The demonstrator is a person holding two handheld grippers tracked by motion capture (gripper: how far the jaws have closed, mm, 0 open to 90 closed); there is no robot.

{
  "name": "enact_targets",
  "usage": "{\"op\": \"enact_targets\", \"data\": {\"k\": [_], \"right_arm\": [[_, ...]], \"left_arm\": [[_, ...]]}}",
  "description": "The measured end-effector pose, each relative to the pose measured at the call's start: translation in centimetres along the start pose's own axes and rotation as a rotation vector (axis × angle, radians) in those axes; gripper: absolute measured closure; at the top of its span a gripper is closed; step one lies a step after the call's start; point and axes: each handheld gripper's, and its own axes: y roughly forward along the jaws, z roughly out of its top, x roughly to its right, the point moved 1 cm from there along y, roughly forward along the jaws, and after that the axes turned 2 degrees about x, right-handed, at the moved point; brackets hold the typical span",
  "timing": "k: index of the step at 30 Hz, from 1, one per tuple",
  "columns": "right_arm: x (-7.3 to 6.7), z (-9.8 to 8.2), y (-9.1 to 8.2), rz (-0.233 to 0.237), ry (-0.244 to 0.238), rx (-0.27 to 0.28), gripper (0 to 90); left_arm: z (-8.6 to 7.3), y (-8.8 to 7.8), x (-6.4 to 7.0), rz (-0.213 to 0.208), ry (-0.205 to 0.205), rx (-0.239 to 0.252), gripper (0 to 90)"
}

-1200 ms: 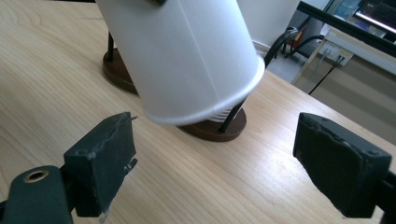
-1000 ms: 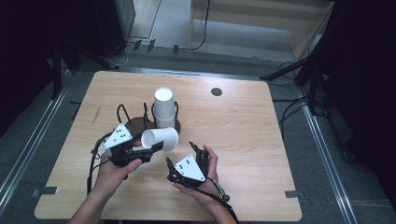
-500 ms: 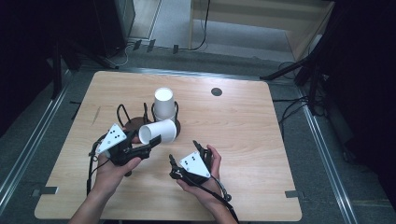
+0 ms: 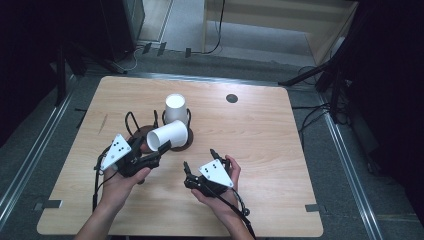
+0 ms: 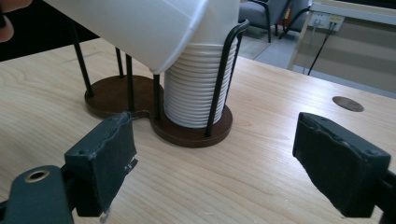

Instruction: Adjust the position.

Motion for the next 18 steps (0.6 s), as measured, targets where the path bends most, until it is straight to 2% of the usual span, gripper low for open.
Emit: {"op": "enact_targets", "data": {"k": [3, 11, 14, 16, 18], "right_arm": [[0.0, 0.2, -0.3, -0.010, 0.008, 0.013, 12.9], [0.4, 0.8, -0.5, -0.022, 0.044, 0.023, 13.6], [0.5, 0.9, -0.5, -0.020, 0.060, 0.025, 14.5], [0.5, 1.0, -0.4, -0.022, 0.086, 0.016, 15.2], [0.6, 1.2, -0.6, -0.021, 0.155, 0.031, 15.6]], "left_arm": [[-0.1, -0.1, -0.2, 0.007, -0.005, 0.012, 34.1], [-0.5, 0.2, -0.4, 0.002, -0.004, 0.003, 34.1], [-0.4, 0.3, -0.4, 0.000, -0.016, 0.012, 34.1], [-0.6, 0.3, -0.3, -0.002, -0.009, 0.009, 34.1], [-0.8, 0.3, -0.4, -0.002, -0.008, 0.003, 34.1]]}}
